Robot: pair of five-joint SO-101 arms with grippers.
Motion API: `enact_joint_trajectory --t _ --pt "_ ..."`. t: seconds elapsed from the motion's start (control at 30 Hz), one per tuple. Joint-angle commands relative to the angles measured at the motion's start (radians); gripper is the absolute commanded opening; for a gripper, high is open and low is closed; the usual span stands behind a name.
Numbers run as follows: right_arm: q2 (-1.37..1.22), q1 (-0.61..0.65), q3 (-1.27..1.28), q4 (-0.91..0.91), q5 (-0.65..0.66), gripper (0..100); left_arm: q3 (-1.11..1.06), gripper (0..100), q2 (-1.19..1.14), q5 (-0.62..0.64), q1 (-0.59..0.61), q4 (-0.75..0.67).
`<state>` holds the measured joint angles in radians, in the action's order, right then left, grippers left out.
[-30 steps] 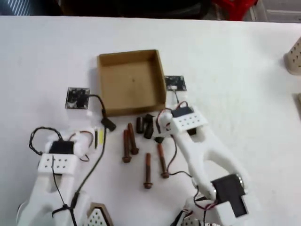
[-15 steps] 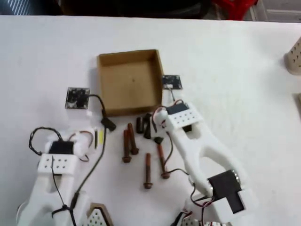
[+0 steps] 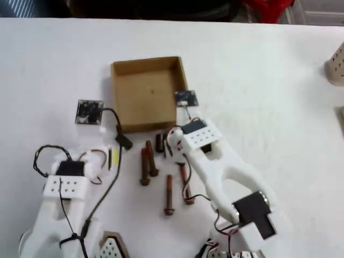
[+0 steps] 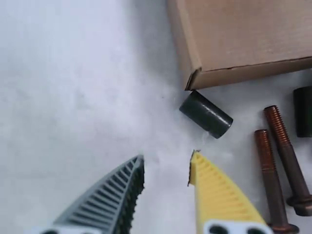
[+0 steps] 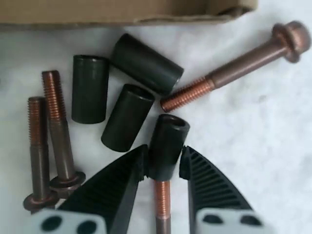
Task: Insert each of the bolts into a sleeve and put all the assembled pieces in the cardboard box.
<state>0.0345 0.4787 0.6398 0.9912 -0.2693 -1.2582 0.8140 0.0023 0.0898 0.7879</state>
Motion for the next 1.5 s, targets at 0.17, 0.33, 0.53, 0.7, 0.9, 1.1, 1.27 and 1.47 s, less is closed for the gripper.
enact_joint_trajectory --t 0.17,0.33,0.53,0.7,0.9,1.1,1.27,1.47 --pt "-0.088 0.005 -0.051 0.004 0.000 16.6 0.017 18 -0.004 -0.011 0.005 -0.025" --pt "-0.067 -0.024 -0.051 0.008 0.057 10.2 0.015 18 -0.004 -0.011 0.005 -0.025" --pt "-0.025 -0.035 -0.046 0.039 0.107 11.8 0.014 18 -0.004 -0.011 0.005 -0.025" --pt "-0.001 -0.036 -0.049 0.039 0.106 12.3 0.014 18 -0.004 -0.011 0.005 -0.018" --pt "0.054 -0.036 -0.044 0.039 0.106 12.3 0.014 18 -0.004 -0.011 0.005 -0.017" --pt "0.056 -0.036 -0.034 0.008 0.109 12.3 0.014 18 -0.004 -0.011 0.005 -0.017" --pt "0.056 -0.036 0.031 -0.084 0.110 12.1 0.012 18 -0.004 -0.011 0.005 -0.017" --pt "0.053 -0.031 0.043 -0.091 0.112 12.1 0.012 18 -0.004 -0.011 0.005 -0.017"
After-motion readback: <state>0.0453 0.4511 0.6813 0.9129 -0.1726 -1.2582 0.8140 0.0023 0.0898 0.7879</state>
